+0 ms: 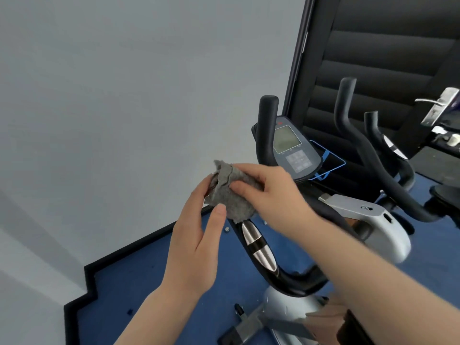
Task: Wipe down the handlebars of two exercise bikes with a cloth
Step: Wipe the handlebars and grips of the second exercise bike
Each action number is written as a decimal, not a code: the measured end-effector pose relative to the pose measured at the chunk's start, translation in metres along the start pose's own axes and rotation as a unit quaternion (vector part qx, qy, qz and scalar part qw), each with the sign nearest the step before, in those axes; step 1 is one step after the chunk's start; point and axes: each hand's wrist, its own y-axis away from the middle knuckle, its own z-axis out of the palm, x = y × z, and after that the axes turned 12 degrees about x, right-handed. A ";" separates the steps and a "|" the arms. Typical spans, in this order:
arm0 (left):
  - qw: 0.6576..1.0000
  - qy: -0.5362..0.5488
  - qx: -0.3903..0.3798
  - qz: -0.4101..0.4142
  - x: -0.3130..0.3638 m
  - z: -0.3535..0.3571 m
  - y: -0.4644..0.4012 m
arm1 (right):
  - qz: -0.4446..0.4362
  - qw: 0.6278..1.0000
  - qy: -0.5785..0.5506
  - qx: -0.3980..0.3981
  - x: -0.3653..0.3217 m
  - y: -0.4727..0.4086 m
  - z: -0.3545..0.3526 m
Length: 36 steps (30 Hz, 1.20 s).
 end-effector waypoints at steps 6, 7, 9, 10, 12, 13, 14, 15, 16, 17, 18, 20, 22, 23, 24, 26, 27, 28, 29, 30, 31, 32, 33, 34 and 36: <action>1.000 -0.015 -0.003 0.000 0.000 -0.003 0.002 | 0.044 0.996 0.035 0.065 0.003 0.015 0.015; 1.000 -0.017 -0.003 0.001 0.001 -0.002 0.003 | 0.044 0.997 0.014 0.064 0.000 0.009 0.016; 1.000 -0.019 -0.007 0.004 0.001 -0.001 0.005 | 0.034 0.998 -0.025 0.047 -0.004 0.003 0.019; 1.000 -0.018 -0.013 0.011 0.001 -0.001 0.006 | 0.025 0.999 -0.026 0.031 -0.002 0.003 0.018; 0.999 -0.005 -0.040 0.019 -0.002 0.001 0.009 | 0.022 1.000 -0.006 -0.013 0.008 0.013 0.012; 0.998 -0.003 -0.056 0.020 -0.003 0.002 0.010 | 0.036 0.999 -0.004 -0.034 0.014 0.019 0.009; 0.997 -0.014 -0.069 0.030 -0.005 0.004 0.012 | 0.052 0.997 -0.001 -0.050 0.018 0.025 0.004; 0.995 -0.036 -0.078 0.048 -0.008 0.007 0.014 | 0.059 0.996 0.011 -0.061 0.022 0.029 0.000; 0.993 -0.059 -0.082 0.068 -0.010 0.010 0.016 | 0.055 0.995 0.032 -0.074 0.024 0.032 -0.005; 0.990 -0.081 -0.084 0.081 -0.012 0.014 0.019 | 0.049 0.994 0.051 -0.088 0.026 0.034 -0.009; 0.987 -0.102 -0.085 0.090 -0.013 0.017 0.022 | 0.043 0.992 0.064 -0.103 0.027 0.036 -0.013; 0.982 -0.135 -0.085 0.100 -0.014 0.024 0.031 | 0.039 0.987 0.083 -0.130 0.032 0.044 -0.024; 0.980 -0.151 -0.082 0.099 -0.015 0.031 0.040 | 0.048 0.980 0.097 -0.164 0.039 0.054 -0.035; 0.980 -0.155 -0.078 0.095 -0.015 0.034 0.043 | 0.049 0.976 0.103 -0.185 0.042 0.059 -0.041; 0.980 -0.161 -0.074 0.092 -0.015 0.037 0.046 | 0.046 0.972 0.111 -0.204 0.044 0.063 -0.046; 0.979 -0.173 -0.061 0.088 -0.015 0.043 0.051 | 0.019 0.960 0.144 -0.239 0.047 0.067 -0.054; 0.979 -0.177 -0.054 0.085 -0.015 0.045 0.053 | -0.004 0.951 0.170 -0.258 0.048 0.067 -0.059; 0.980 -0.178 -0.048 0.080 -0.014 0.047 0.054 | -0.026 0.939 0.195 -0.282 0.049 0.066 -0.065; 0.980 -0.181 -0.043 0.076 -0.014 0.048 0.055 | -0.041 0.924 0.219 -0.312 0.051 0.064 -0.073; 0.979 -0.187 -0.038 0.074 -0.013 0.049 0.056 | -0.051 0.907 0.243 -0.341 0.053 0.059 -0.083; 0.977 -0.197 -0.034 0.075 -0.013 0.050 0.056 | -0.056 0.891 0.266 -0.365 0.056 0.054 -0.094; 0.975 -0.208 -0.030 0.076 -0.014 0.050 0.056 | -0.056 0.876 0.287 -0.382 0.057 0.049 -0.105; 0.973 -0.217 -0.027 0.076 -0.014 0.051 0.057 | -0.059 0.863 0.309 -0.396 0.059 0.045 -0.114; 0.972 -0.223 -0.024 0.074 -0.014 0.051 0.057 | -0.073 0.852 0.329 -0.402 0.061 0.043 -0.119; 0.972 -0.223 -0.018 0.070 -0.015 0.052 0.058 | -0.116 0.845 0.344 -0.392 0.061 0.043 -0.115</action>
